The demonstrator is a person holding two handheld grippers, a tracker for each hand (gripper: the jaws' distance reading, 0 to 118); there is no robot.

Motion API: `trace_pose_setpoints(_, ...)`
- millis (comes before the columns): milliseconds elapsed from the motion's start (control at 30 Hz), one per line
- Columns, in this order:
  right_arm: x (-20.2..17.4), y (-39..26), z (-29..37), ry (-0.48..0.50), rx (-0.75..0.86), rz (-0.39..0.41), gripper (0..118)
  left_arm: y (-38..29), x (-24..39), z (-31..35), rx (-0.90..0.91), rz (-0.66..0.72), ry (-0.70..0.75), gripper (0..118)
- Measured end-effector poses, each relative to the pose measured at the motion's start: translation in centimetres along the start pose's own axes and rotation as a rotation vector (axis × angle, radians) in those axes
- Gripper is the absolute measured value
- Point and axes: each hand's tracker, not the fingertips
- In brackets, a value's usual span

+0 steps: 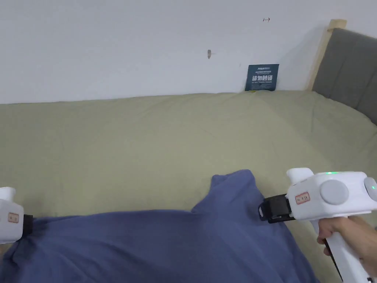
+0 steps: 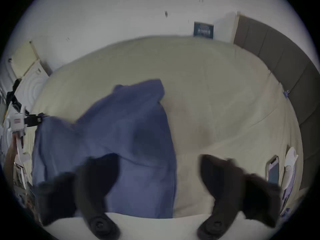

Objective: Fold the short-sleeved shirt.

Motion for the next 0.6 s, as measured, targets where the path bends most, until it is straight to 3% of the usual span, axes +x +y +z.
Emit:
trace_pose_setpoints(267,-0.9,1.4,-4.5,-0.022,-0.123,0.069,107,-0.1,0.3,-0.4,0.000,-0.014,0.005,1)
trace_pose_setpoints(433,-0.8,0.9,-4.2,-0.048,-0.087,0.011,102,-0.3,0.2,-0.1,0.009,-0.012,0.007,1)
trace_pose_setpoints(500,-0.7,0.7,-2.4,-0.045,-0.039,0.022,62,-0.5,-0.1,0.9,0.007,-0.012,0.003,1)
trace_pose_setpoints(533,-0.4,0.7,-1.3,-0.012,-0.025,0.007,28,-0.6,-0.2,1.7,0.009,-0.017,0.001,1)
trace_pose_setpoints(567,-0.5,0.5,-0.4,0.005,-0.013,-0.007,4,-0.7,-0.3,2.5,0.015,-0.020,-0.001,1)
trace_pose_setpoints(600,-0.6,0.1,1.3,0.032,0.034,-0.033,3,-0.8,-0.6,3.6,0.021,-0.025,-0.004,1)
